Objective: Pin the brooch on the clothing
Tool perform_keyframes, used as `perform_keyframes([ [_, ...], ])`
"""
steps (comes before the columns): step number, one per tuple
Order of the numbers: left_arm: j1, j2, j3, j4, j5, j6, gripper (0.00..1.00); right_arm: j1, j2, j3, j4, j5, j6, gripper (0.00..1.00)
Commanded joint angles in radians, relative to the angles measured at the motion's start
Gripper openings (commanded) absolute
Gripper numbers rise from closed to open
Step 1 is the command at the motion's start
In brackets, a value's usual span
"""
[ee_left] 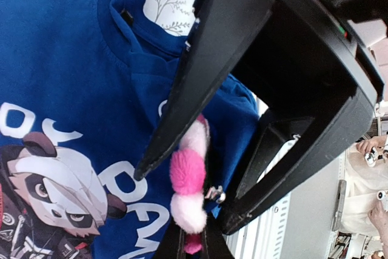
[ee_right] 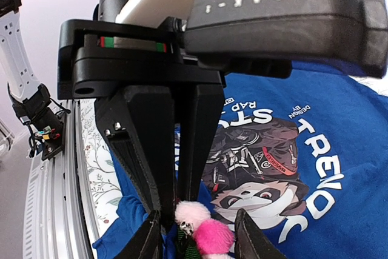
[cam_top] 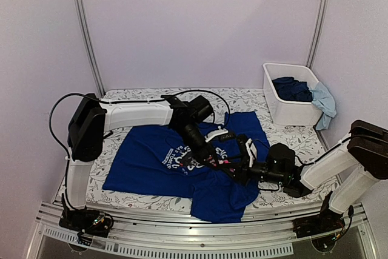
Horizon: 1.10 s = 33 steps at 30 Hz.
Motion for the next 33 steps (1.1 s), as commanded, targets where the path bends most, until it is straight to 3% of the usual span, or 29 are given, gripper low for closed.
perform_keyframes([
  [1, 0.003, -0.013, 0.019, 0.022, 0.035, -0.001, 0.0, 0.004, 0.02, -0.005, 0.03, 0.025, 0.031, 0.38],
  [10, 0.003, -0.02, 0.02, 0.013, 0.025, 0.013, 0.0, -0.002, 0.023, -0.034, 0.04, 0.022, 0.054, 0.32],
  [15, -0.002, -0.026, 0.025, -0.001, 0.029, 0.064, 0.0, -0.029, 0.052, -0.034, 0.1, -0.069, 0.076, 0.26],
  [25, -0.015, -0.025, 0.042, -0.012, 0.027, 0.137, 0.0, -0.064, 0.104, -0.045, 0.173, -0.131, 0.113, 0.25],
  [33, -0.022, -0.024, 0.058, -0.027, -0.001, 0.134, 0.0, -0.083, 0.109, -0.053, 0.156, -0.121, 0.164, 0.13],
])
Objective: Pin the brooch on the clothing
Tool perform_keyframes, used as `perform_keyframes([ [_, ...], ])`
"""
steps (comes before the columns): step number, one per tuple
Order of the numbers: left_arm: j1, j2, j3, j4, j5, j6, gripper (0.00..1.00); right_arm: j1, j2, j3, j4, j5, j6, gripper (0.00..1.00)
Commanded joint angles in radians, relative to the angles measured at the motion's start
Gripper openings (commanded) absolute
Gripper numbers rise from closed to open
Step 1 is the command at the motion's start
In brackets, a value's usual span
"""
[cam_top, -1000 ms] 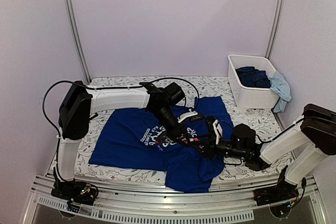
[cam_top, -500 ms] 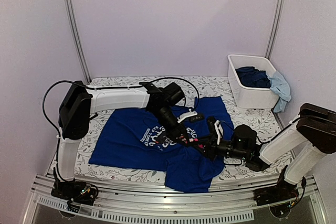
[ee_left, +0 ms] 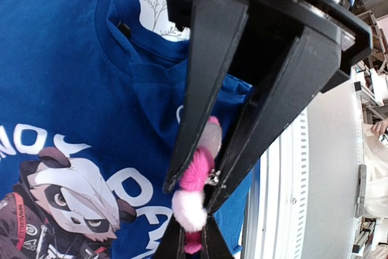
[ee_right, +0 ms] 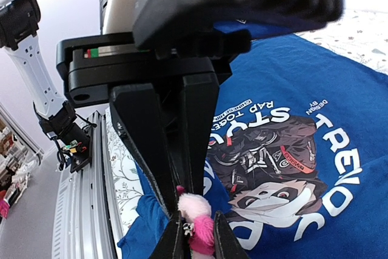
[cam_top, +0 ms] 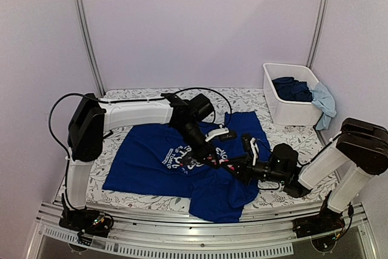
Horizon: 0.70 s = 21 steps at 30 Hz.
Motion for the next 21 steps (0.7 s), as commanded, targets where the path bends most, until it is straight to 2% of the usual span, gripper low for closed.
perform_keyframes([
  [1, -0.014, -0.024, 0.034, -0.009, 0.025, 0.017, 0.0, -0.019, 0.022, -0.018, -0.032, 0.01, 0.033, 0.12],
  [8, -0.015, -0.026, 0.036, -0.008, 0.024, 0.02, 0.0, -0.022, 0.011, -0.035, -0.029, -0.005, 0.039, 0.12],
  [21, -0.014, -0.024, 0.037, -0.008, 0.025, 0.021, 0.0, -0.022, -0.036, -0.059, -0.025, -0.062, -0.009, 0.26],
])
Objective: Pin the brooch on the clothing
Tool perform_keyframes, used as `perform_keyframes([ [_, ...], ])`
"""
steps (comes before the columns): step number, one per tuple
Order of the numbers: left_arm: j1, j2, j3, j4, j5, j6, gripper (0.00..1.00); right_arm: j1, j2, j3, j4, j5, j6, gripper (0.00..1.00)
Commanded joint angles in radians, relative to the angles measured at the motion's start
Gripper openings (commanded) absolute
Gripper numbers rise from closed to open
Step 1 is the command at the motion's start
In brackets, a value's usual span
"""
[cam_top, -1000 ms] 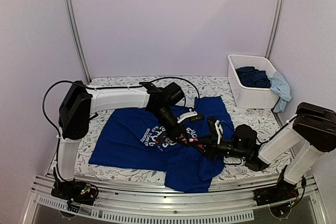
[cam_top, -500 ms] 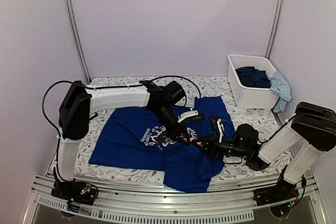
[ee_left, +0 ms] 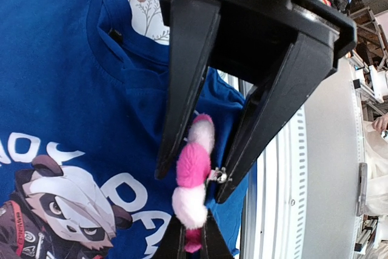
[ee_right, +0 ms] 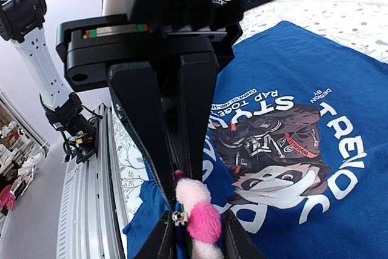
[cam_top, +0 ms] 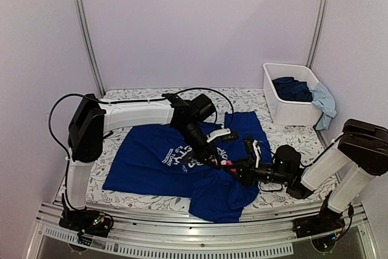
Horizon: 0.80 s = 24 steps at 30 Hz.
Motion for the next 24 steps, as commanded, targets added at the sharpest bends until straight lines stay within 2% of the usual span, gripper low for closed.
perform_keyframes([
  [1, -0.002, -0.024, 0.029, -0.009, 0.028, 0.012, 0.0, -0.008, -0.018, -0.019, -0.038, -0.01, -0.019, 0.27],
  [4, -0.002, -0.024, 0.03, -0.007, 0.028, 0.011, 0.0, -0.008, -0.024, -0.016, -0.042, -0.011, -0.021, 0.28],
  [7, -0.002, -0.024, 0.031, -0.007, 0.027, 0.011, 0.0, -0.008, -0.033, -0.01, -0.05, -0.027, -0.028, 0.36],
  [12, -0.002, -0.024, 0.019, 0.006, 0.007, 0.008, 0.0, -0.008, -0.077, -0.019, -0.081, -0.062, -0.049, 0.57],
  [14, -0.003, -0.024, 0.011, 0.013, -0.001, 0.013, 0.0, -0.011, -0.125, -0.018, -0.11, -0.066, -0.057, 0.62],
  [20, -0.01, -0.034, -0.022, 0.026, -0.079, 0.098, 0.0, -0.083, -0.291, -0.008, -0.297, -0.101, -0.029, 0.7],
  [24, -0.029, -0.059, -0.068, 0.066, -0.252, 0.273, 0.0, -0.219, -0.419, 0.064, -0.601, -0.003, 0.085, 0.69],
])
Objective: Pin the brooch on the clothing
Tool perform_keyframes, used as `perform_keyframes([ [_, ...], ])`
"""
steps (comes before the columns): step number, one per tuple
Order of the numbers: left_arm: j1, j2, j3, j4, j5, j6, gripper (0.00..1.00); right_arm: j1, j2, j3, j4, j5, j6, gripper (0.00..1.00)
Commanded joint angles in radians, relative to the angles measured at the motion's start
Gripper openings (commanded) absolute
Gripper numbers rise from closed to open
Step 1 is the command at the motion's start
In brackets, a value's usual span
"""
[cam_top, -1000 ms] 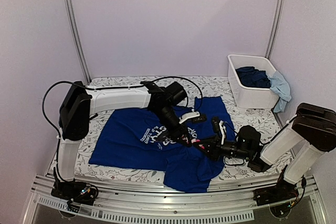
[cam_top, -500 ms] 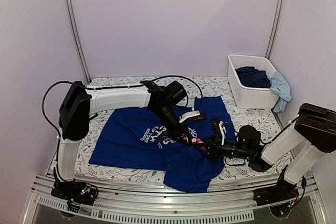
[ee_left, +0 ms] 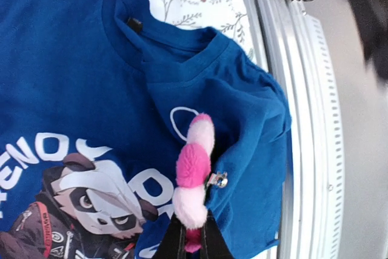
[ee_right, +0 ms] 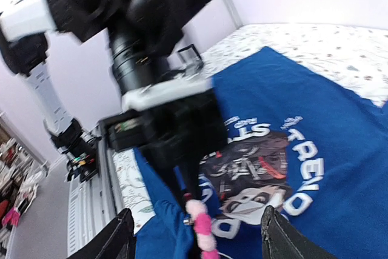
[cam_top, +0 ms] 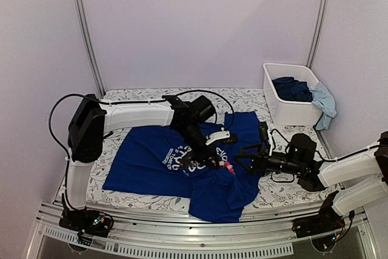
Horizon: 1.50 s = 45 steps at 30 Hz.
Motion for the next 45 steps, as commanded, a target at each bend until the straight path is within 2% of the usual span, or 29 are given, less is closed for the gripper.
perform_keyframes([
  [1, -0.034, -0.068, -0.082, 0.074, -0.219, 0.231, 0.0, -0.124, -0.114, 0.104, -0.426, 0.137, 0.118, 0.69],
  [4, -0.074, -0.114, -0.171, 0.187, -0.389, 0.369, 0.0, -0.152, -0.103, 0.242, -0.767, 0.357, 0.152, 0.68],
  [6, -0.102, -0.142, -0.225, 0.27, -0.485, 0.438, 0.01, -0.166, -0.029, 0.342, -0.987, 0.482, 0.189, 0.68],
  [9, -0.14, -0.175, -0.279, 0.296, -0.535, 0.54, 0.1, -0.188, 0.129, 0.478, -1.199, 0.558, 0.219, 0.68],
  [13, -0.179, -0.216, -0.295, 0.136, -0.472, 0.703, 0.38, -0.195, 0.319, 0.599, -1.269, 0.593, 0.181, 0.68],
  [15, -0.188, -0.218, -0.267, 0.036, -0.457, 0.759, 0.47, -0.214, 0.411, 0.661, -1.288, 0.59, 0.143, 0.68],
  [19, -0.197, -0.192, -0.183, -0.198, -0.511, 0.914, 0.53, -0.24, 0.594, 0.802, -1.359, 0.611, 0.07, 0.66],
  [22, -0.197, -0.187, -0.168, -0.27, -0.556, 0.957, 0.54, -0.244, 0.703, 0.915, -1.377, 0.633, 0.006, 0.63],
  [26, -0.176, -0.217, -0.202, -0.245, -0.61, 0.925, 0.53, -0.302, 0.828, 1.098, -1.367, 0.632, -0.064, 0.63],
  [29, -0.123, -0.231, -0.223, -0.202, -0.651, 0.83, 0.54, -0.341, 0.942, 1.283, -1.371, 0.608, -0.137, 0.62],
  [33, 0.037, -0.214, -0.304, -0.07, -0.81, 0.747, 0.53, -0.347, 1.092, 1.567, -1.441, 0.592, -0.241, 0.61],
  [35, 0.147, -0.202, -0.314, -0.056, -0.832, 0.733, 0.54, -0.348, 1.148, 1.701, -1.464, 0.56, -0.296, 0.61],
  [37, 0.232, -0.156, -0.247, -0.092, -0.834, 0.685, 0.53, -0.348, 1.174, 1.769, -1.466, 0.534, -0.342, 0.62],
  [40, 0.338, -0.015, -0.022, -0.177, -0.86, 0.495, 0.52, -0.346, 1.158, 1.814, -1.474, 0.525, -0.361, 0.62],
  [42, 0.394, 0.08, 0.167, -0.214, -0.87, 0.389, 0.5, -0.341, 1.106, 1.808, -1.49, 0.518, -0.346, 0.61],
  [45, 0.44, 0.179, 0.3, -0.174, -0.92, 0.287, 0.49, -0.295, 0.972, 1.725, -1.528, 0.539, -0.295, 0.6],
])
